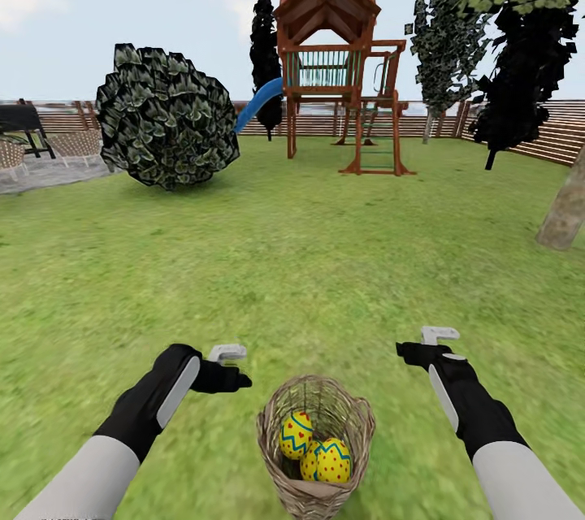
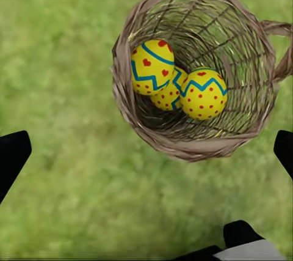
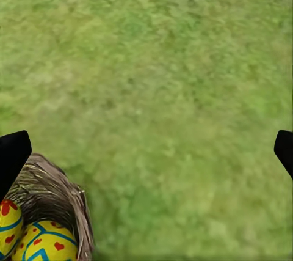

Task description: Take the three Easter eggs out of the wicker basket on the lawn in the garden, then place them on the lawn next to a single tree (choose any tree) so that all three eggs are next to the same tree and none are left in the basket.

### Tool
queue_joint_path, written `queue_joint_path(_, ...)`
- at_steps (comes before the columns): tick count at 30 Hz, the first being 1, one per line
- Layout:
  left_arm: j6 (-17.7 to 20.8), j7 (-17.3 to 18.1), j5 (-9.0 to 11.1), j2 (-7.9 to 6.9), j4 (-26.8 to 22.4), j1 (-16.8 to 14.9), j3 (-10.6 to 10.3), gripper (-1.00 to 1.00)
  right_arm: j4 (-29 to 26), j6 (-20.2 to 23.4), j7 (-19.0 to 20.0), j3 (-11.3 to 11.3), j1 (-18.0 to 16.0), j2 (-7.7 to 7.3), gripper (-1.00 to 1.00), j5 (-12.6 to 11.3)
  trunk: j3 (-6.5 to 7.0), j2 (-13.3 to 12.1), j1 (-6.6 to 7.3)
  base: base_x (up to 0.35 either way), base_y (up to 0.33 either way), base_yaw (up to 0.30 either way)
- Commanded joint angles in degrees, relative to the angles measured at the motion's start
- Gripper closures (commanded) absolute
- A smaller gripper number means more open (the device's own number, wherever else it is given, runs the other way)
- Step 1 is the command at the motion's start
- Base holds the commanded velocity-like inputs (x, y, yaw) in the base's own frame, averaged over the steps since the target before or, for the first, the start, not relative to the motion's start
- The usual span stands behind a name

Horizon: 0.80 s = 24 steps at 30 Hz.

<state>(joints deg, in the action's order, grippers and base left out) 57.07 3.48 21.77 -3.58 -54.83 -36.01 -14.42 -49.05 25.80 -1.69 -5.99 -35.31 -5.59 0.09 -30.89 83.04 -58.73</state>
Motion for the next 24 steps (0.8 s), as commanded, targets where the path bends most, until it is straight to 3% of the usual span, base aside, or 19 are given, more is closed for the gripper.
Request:
queue_joint_path(1, 0.15, 0.21, -0.39, 0.06, 0.26, -0.07, -0.13, -1.00, -0.08, 0.34, -0.18, 0.05, -0.03, 0.15, -1.00, 0.00, -0.06, 0.03, 0.00, 0.000, 0.000, 0.000)
queue_joint_path(5, 0.14, 0.04, -0.33, 0.29, 0.75, -0.11, -0.10, -1.00, 0.05, 0.49, -0.42, -0.02, -0.03, 2.50, -1.00, 0.01, -0.06, 0.03, 0.00, 0.000, 0.000, -0.015)
queue_joint_path(8, 0.05, -0.04, -0.26, 1.07, 0.83, -0.11, -0.01, -1.00, 0.22, 0.44, -0.43, -0.05, -0.03, 3.08, -1.00, 0.03, -0.06, 0.03, 0.00, 0.000, 0.000, -0.045)
queue_joint_path(13, -0.95, -1.18, -0.17, 4.11, 3.34, 0.03, -0.02, -1.00, 0.27, 0.31, -0.42, -0.15, -0.03, 3.20, -1.00, 0.05, -0.06, 0.03, 0.00, 0.000, 0.000, -0.008)
queue_joint_path(15, -4.83, -2.09, -0.17, 6.29, 7.01, 0.07, 0.27, -1.00, 0.27, 0.30, -0.42, -0.14, -0.03, 3.22, -1.00, 0.01, -0.06, 0.03, 0.00, 0.000, 0.000, -0.001)
queue_joint_path(16, -6.93, -2.60, -0.11, 6.70, 7.82, 0.07, 0.33, -1.00, 0.27, 0.30, -0.42, -0.15, -0.03, 3.22, -1.00, 0.01, -0.06, 0.03, 0.00, 0.000, 0.000, 0.000)
queue_joint_path(18, -10.33, -4.51, 0.08, 7.19, 8.87, 0.06, 0.40, -1.00, 0.28, 0.30, -0.42, -0.12, -0.03, 3.22, -1.00, 0.05, -0.06, 0.03, 0.00, 0.000, 0.000, 0.000)
queue_joint_path(21, -12.37, -8.75, 0.85, 7.44, 9.40, 0.07, 0.81, -1.00, 0.28, 0.35, -0.47, -0.09, -0.03, 3.22, -1.00, 0.14, -0.06, 0.03, 0.00, 0.000, 0.000, 0.000)
queue_joint_path(24, -12.98, -14.69, 2.70, 7.49, 9.50, 0.06, 3.37, -1.00, 0.28, 0.38, -0.50, -0.08, -0.03, 3.22, -1.00, 0.20, -0.06, 0.03, 0.00, 0.000, 0.000, 0.000)
